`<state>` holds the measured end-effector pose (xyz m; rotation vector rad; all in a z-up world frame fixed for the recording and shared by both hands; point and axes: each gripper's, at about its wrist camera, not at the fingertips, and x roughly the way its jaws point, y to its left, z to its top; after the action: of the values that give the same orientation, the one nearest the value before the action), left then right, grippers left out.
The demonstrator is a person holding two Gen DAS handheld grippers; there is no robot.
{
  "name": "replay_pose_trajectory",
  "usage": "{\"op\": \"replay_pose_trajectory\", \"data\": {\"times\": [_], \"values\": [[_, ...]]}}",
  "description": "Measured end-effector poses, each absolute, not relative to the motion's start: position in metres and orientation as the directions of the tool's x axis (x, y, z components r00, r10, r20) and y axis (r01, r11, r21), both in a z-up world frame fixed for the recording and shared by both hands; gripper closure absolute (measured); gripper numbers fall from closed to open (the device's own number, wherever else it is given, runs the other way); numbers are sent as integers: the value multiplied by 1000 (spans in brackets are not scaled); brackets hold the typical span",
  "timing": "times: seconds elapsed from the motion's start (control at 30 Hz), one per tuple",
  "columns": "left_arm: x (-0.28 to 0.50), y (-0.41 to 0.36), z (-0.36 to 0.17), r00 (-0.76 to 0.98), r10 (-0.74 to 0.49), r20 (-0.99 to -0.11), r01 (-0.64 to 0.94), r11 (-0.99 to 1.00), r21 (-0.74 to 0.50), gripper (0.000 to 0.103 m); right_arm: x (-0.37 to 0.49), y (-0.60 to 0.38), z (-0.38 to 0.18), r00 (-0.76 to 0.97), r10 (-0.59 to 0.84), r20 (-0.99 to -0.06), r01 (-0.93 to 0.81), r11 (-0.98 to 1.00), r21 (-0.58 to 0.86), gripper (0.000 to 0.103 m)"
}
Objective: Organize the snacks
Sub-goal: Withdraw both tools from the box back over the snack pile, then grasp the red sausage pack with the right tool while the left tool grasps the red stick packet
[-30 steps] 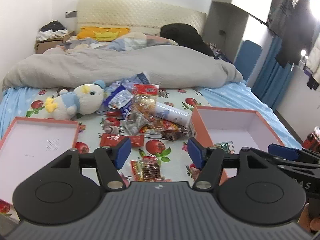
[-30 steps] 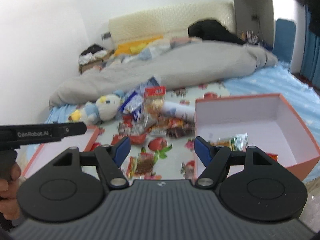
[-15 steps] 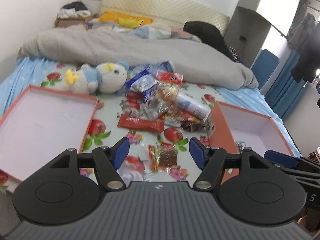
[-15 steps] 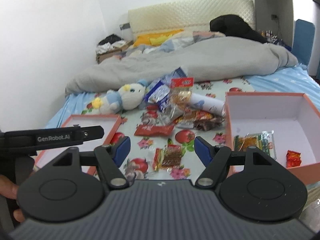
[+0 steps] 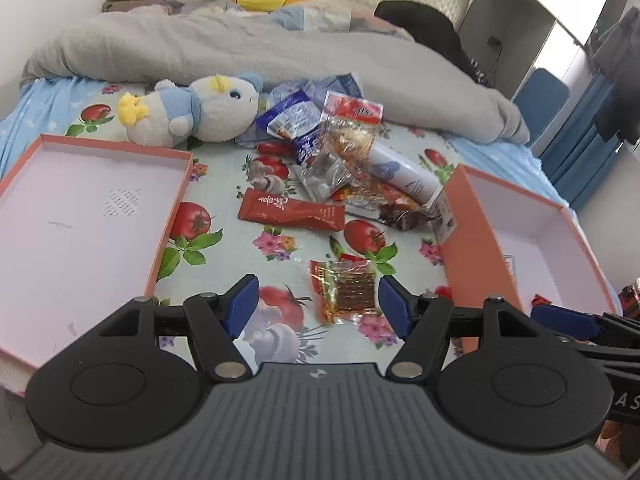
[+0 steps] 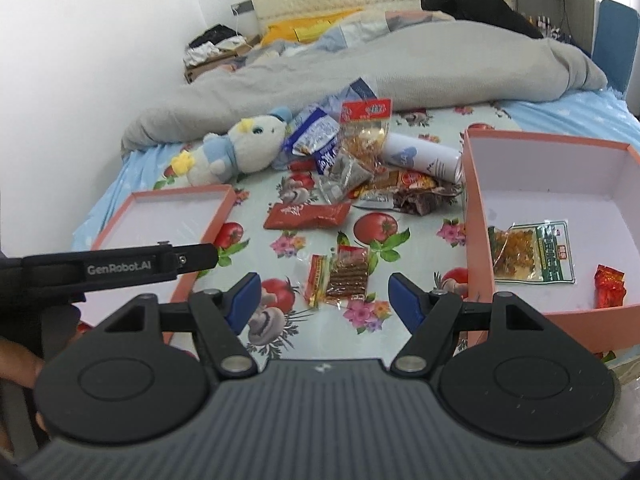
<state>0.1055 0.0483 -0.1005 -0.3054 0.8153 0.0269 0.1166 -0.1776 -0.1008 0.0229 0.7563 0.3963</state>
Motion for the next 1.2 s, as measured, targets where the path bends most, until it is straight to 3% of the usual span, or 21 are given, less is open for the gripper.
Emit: {"op": "replay_pose_trajectory", "data": {"times": [0.3,0.43,0.63,0.97,1.2], "values": [[162,52,-143,609,-84,-789,-101,978,-182,32,158,-166,-132,583,339,-738,-343,927,154,31],[188,45,-166,587,-48,-808,-25,997,-77,32,181,-159,-150,540,327,-775,-349,925,147,31],[231,45,-193,544,-66,-837,61,997,-39,32,208,-147,-171,493,316,-811,-380,916,126,31],[290,21,-228,511,-7,-859,336,922,192,32,257,-139,-211,424,299,-855,-372,918,137,31],[312,8,-243,522,-14,-853,554,766,326,21,286,-131,-233,342,342,-875,-400,896,194,30]]}}
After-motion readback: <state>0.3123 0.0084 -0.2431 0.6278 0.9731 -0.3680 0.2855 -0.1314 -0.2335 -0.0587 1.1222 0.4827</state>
